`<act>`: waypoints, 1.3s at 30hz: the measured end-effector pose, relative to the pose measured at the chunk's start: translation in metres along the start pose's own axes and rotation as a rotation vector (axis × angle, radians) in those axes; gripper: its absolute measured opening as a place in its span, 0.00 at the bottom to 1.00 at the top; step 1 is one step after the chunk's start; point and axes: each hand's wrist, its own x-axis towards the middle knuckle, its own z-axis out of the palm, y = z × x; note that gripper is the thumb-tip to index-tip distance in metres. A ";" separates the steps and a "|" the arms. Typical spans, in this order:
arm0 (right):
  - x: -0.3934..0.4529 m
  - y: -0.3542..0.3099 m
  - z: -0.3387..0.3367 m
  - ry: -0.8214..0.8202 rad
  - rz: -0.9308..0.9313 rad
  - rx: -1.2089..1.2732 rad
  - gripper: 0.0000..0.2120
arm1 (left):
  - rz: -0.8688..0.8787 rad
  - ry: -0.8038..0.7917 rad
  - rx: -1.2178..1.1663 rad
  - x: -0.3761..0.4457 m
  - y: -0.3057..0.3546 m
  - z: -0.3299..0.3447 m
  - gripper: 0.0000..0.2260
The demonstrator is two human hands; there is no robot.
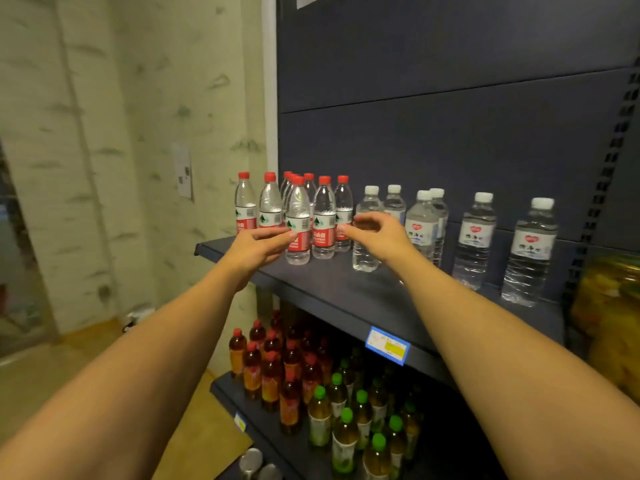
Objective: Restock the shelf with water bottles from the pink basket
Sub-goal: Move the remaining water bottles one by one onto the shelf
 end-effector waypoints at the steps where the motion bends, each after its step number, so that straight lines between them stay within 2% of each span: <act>1: 0.000 0.000 0.015 -0.040 0.004 0.023 0.28 | 0.000 0.036 -0.001 -0.007 -0.003 -0.012 0.20; 3: -0.001 -0.001 0.046 -0.126 0.007 0.039 0.31 | -0.023 0.113 0.019 -0.022 -0.009 -0.040 0.21; 6: -0.006 -0.004 0.093 -0.254 -0.002 0.038 0.32 | -0.071 0.222 0.063 -0.049 -0.020 -0.088 0.16; 9: -0.015 -0.011 0.141 -0.346 0.003 0.043 0.35 | -0.120 0.349 0.093 -0.083 -0.031 -0.137 0.19; 11: -0.023 -0.014 0.176 -0.414 0.013 0.076 0.35 | -0.153 0.420 0.122 -0.109 -0.037 -0.167 0.23; 16: -0.057 -0.025 0.263 -0.600 0.019 0.122 0.34 | -0.215 0.618 0.180 -0.177 -0.049 -0.230 0.24; 20: -0.089 -0.031 0.316 -0.712 0.029 0.161 0.34 | -0.240 0.733 0.211 -0.220 -0.049 -0.259 0.20; 26: -0.121 -0.021 0.369 -0.834 0.066 0.187 0.34 | -0.297 0.853 0.214 -0.270 -0.065 -0.278 0.19; 30: -0.147 0.009 0.388 -0.891 0.117 0.166 0.48 | -0.391 0.886 0.227 -0.299 -0.107 -0.280 0.27; 32: -0.163 0.034 0.398 -0.922 0.141 0.148 0.50 | -0.459 0.877 0.229 -0.315 -0.138 -0.274 0.30; 37: -0.207 0.109 0.420 -1.021 0.281 0.075 0.35 | -0.640 0.836 0.203 -0.349 -0.216 -0.254 0.30; 39: -0.229 0.146 0.429 -1.051 0.344 0.056 0.33 | -0.698 0.851 0.176 -0.362 -0.257 -0.246 0.28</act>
